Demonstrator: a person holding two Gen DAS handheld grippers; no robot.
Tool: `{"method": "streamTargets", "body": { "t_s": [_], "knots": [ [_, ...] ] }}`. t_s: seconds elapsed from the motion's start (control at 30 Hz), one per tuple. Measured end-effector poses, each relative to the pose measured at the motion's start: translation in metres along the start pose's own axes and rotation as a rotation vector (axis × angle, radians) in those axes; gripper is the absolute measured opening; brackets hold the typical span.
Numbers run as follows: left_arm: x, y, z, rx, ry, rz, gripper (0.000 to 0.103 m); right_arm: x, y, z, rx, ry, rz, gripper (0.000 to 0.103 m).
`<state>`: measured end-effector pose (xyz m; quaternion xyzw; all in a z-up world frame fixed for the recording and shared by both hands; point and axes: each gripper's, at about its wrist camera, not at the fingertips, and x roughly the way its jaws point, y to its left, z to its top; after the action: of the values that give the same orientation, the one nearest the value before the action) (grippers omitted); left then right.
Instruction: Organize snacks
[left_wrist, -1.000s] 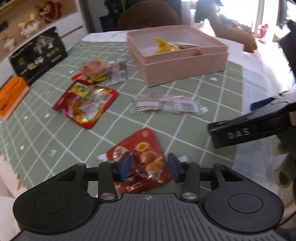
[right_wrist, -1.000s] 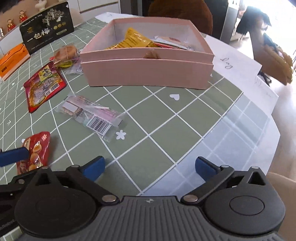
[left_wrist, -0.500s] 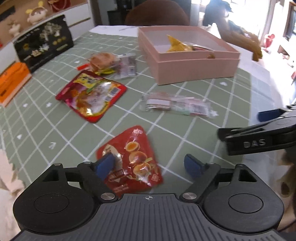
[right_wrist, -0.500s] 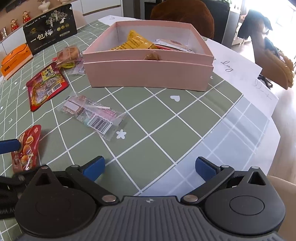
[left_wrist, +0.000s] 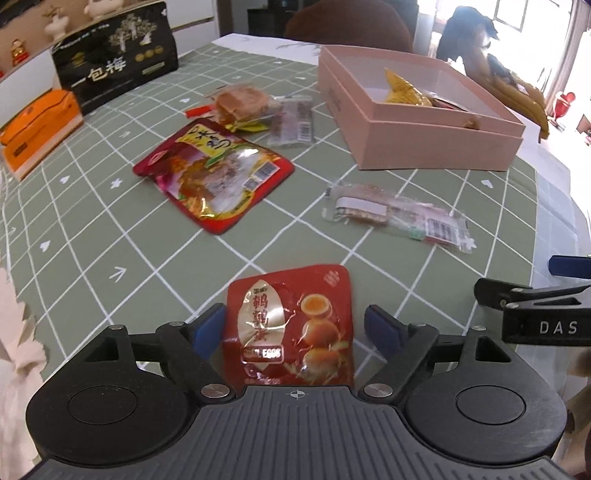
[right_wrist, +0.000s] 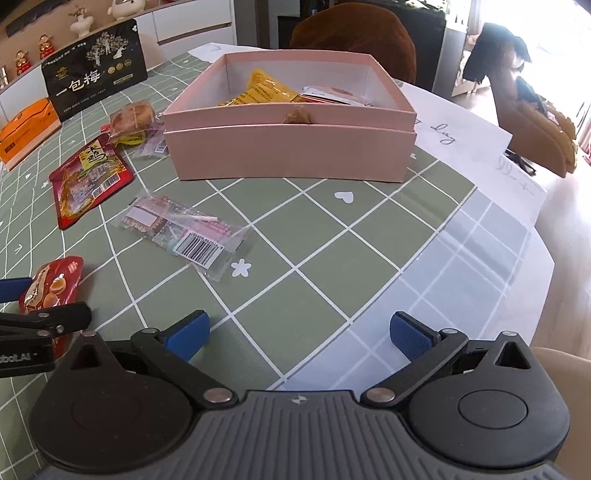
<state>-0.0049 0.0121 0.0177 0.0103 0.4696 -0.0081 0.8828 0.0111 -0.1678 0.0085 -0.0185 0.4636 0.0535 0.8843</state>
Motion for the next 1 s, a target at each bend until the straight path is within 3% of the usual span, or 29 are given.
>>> {"method": "streamTargets", "body": {
  "t_s": [0.07, 0.2, 0.33, 0.5, 0.53, 0.7, 0.83, 1.0],
  "knots": [
    [-0.002, 0.0, -0.004, -0.003, -0.018, 0.008, 0.077, 0.0, 0.001, 0.0, -0.004, 0.005, 0.002, 0.103],
    [-0.012, 0.01, -0.011, -0.041, -0.013, -0.024, 0.077, 0.002, 0.001, 0.007, -0.056, 0.049, 0.038, 0.103],
    [-0.023, 0.032, -0.024, -0.142, -0.016, -0.043, 0.077, 0.004, 0.005, 0.021, -0.076, 0.118, 0.074, 0.103],
    [-0.032, 0.054, -0.032, -0.236, -0.01, -0.095, 0.077, -0.007, 0.027, 0.046, -0.106, 0.038, 0.078, 0.102],
    [-0.032, 0.056, -0.033, -0.243, -0.008, -0.101, 0.077, -0.007, 0.031, 0.052, -0.106, 0.026, 0.077, 0.099],
    [-0.034, 0.056, -0.035, -0.235, -0.007, -0.107, 0.077, 0.016, 0.047, 0.082, -0.098, 0.008, -0.024, 0.065],
    [-0.036, 0.058, -0.037, -0.236, -0.002, -0.114, 0.077, 0.041, 0.041, 0.093, -0.06, 0.065, -0.032, 0.063],
    [-0.037, 0.063, -0.04, -0.263, -0.008, -0.137, 0.077, 0.027, 0.024, 0.07, 0.0, 0.128, 0.058, 0.064]
  ]
}}
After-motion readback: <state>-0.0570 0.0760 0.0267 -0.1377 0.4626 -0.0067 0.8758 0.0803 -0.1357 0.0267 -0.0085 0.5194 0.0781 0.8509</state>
